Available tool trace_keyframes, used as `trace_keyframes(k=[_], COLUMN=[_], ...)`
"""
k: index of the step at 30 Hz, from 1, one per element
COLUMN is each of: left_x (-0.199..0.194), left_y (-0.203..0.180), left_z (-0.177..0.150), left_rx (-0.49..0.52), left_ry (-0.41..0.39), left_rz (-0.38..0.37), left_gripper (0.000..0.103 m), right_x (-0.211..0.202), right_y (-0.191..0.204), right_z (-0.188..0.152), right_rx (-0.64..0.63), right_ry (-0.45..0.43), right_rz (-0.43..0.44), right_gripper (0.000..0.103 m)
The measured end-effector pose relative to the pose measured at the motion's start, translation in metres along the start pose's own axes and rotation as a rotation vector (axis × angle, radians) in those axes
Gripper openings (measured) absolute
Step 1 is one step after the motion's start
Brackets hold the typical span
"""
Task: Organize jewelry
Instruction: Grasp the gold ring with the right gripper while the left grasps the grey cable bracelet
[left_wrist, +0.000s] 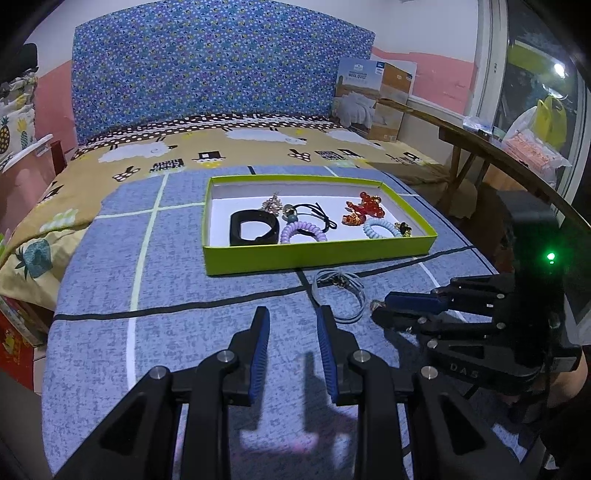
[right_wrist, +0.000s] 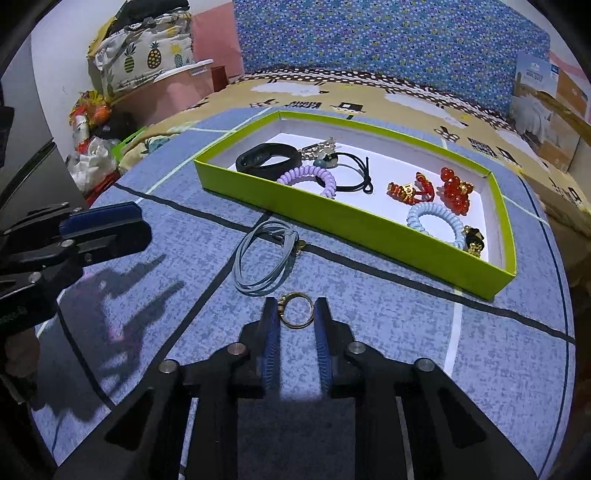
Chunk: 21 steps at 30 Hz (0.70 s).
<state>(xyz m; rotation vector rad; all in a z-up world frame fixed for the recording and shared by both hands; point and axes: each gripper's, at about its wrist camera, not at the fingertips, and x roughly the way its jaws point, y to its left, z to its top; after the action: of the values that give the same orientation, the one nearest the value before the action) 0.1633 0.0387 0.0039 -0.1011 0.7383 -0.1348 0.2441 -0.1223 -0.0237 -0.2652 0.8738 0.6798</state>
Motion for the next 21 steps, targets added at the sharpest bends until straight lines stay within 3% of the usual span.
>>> trace_keyframes(k=[4,14,18,21], left_x=[0.007,0.024,0.027,0.028], left_y=[-0.005,-0.007,-0.005,-0.003], left_z=[0.001,0.006,0.007,0.007], left_rx=[0.002,-0.025,-0.035,-0.041], left_ry=[0.013,0.053,0.056,0.058], left_rz=[-0.019,-0.041,-0.044,-0.042], left_gripper=[0.037,0.04,0.043,0.043], right_x=[-0.006,-0.013,-0.01,-0.004], right_y=[-0.004,-0.011,-0.012,-0.012], right_z=[-0.001,-0.002,0.002,0.002], right_rx=[0.008,0.023,0.016,0.004], right_ry=[-0.013,-0.046,-0.041,-0.02], right_rz=[0.0,-0.016,-0.004,-0.005], right_gripper=[0.004,0.004,0.014,0.016])
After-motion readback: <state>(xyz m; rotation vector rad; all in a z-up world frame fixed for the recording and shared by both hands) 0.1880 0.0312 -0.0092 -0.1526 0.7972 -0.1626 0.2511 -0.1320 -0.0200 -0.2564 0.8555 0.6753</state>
